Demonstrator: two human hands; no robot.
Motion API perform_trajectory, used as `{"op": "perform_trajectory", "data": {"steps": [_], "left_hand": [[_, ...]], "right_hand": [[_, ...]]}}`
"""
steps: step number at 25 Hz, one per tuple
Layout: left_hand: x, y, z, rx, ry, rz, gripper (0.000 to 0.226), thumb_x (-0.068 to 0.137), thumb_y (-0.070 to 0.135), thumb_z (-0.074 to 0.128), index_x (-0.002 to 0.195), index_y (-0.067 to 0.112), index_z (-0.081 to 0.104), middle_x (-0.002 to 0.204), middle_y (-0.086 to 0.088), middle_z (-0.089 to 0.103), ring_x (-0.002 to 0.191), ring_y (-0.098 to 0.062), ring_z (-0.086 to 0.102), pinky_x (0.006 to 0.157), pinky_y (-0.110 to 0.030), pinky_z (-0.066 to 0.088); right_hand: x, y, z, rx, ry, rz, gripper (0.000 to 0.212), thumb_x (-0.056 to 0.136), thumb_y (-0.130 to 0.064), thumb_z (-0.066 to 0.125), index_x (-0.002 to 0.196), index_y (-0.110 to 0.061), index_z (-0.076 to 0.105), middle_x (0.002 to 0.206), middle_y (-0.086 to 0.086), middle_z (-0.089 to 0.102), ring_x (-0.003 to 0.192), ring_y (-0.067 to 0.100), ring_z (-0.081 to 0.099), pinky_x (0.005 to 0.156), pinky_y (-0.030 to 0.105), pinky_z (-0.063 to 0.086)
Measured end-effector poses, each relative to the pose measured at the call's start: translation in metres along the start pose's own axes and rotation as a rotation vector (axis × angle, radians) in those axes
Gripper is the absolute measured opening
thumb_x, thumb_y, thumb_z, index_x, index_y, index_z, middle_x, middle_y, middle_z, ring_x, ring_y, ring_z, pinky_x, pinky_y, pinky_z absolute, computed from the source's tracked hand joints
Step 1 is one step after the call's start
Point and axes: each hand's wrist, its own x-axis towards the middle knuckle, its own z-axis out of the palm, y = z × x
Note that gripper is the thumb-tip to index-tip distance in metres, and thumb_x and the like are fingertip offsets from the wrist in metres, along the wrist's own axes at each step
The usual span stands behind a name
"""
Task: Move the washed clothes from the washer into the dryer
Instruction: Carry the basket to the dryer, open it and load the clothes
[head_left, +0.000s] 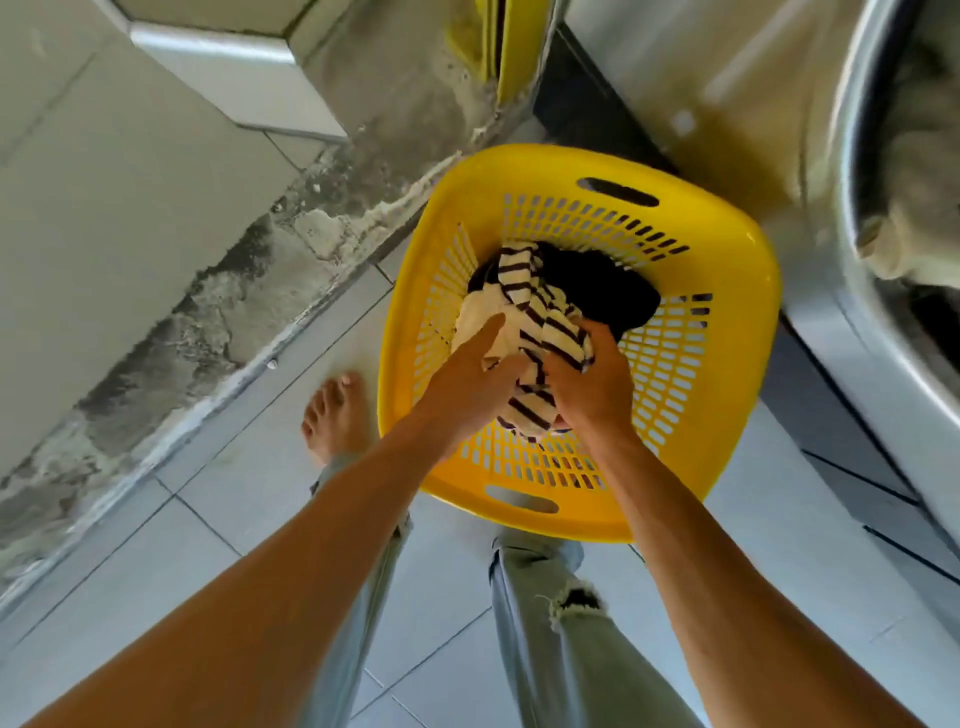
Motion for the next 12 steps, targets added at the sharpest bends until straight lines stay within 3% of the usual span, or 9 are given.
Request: {"op": "perform_trajectory", "data": {"steps": [1,3,4,6,8,12], "left_hand": [[-0.006,0.01,0.001,-0.06,0.001,0.013,0.06,0.096,0.043,0.05,0.15,0.043,0.023,0.152,0.013,0.037,0.132,-0.012,0.044,0.091,-0.025,0.037],[-0.018,0.029,0.003,-0.175,0.014,0.029,0.06,0.094,0.051,0.051,0.147,0.046,0.024,0.124,0.026,0.05,0.108,0.0,0.055,0.077,-0.023,0.046],[-0.025,0.037,0.005,-0.249,0.011,0.017,0.056,0.091,0.055,0.054,0.142,0.048,0.03,0.115,0.026,0.053,0.1,0.0,0.057,0.071,-0.024,0.049],[-0.038,0.052,0.011,-0.366,-0.056,-0.037,0.059,0.081,0.062,0.061,0.136,0.051,0.041,0.124,0.016,0.061,0.109,-0.015,0.063,0.079,-0.041,0.057],[-0.061,0.071,0.024,-0.437,-0.146,-0.044,0.053,0.082,0.051,0.064,0.133,0.043,0.051,0.125,0.004,0.067,0.111,-0.025,0.066,0.091,-0.052,0.054],[-0.111,0.128,0.066,-0.482,-0.298,0.15,0.037,0.088,0.024,0.061,0.123,0.035,0.062,0.117,-0.001,0.072,0.11,-0.023,0.068,0.098,-0.046,0.051]], "right_hand": [[-0.014,-0.011,-0.016,0.059,0.001,0.004,0.037,0.082,-0.024,0.069,0.118,-0.03,0.063,0.108,-0.004,0.07,0.099,0.015,0.066,0.08,0.033,0.057],[-0.047,-0.035,-0.051,0.119,0.017,-0.05,0.027,0.079,-0.02,0.067,0.104,-0.031,0.066,0.095,-0.011,0.071,0.088,0.006,0.066,0.073,0.032,0.058],[-0.064,-0.047,-0.068,0.137,0.027,-0.08,0.026,0.078,-0.017,0.066,0.101,-0.031,0.066,0.094,-0.012,0.071,0.087,0.004,0.065,0.071,0.028,0.056],[-0.094,-0.065,-0.099,0.172,0.04,-0.09,0.03,0.077,-0.02,0.066,0.103,-0.034,0.066,0.101,-0.01,0.069,0.093,0.004,0.064,0.074,0.024,0.055],[-0.118,-0.076,-0.13,0.245,0.061,-0.041,0.035,0.073,-0.027,0.064,0.107,-0.036,0.066,0.109,-0.005,0.068,0.098,0.009,0.066,0.08,0.034,0.06],[-0.152,-0.096,-0.212,0.31,0.187,-0.018,0.041,0.073,-0.027,0.066,0.113,-0.034,0.067,0.113,-0.007,0.069,0.105,0.008,0.067,0.087,0.041,0.059]]}}
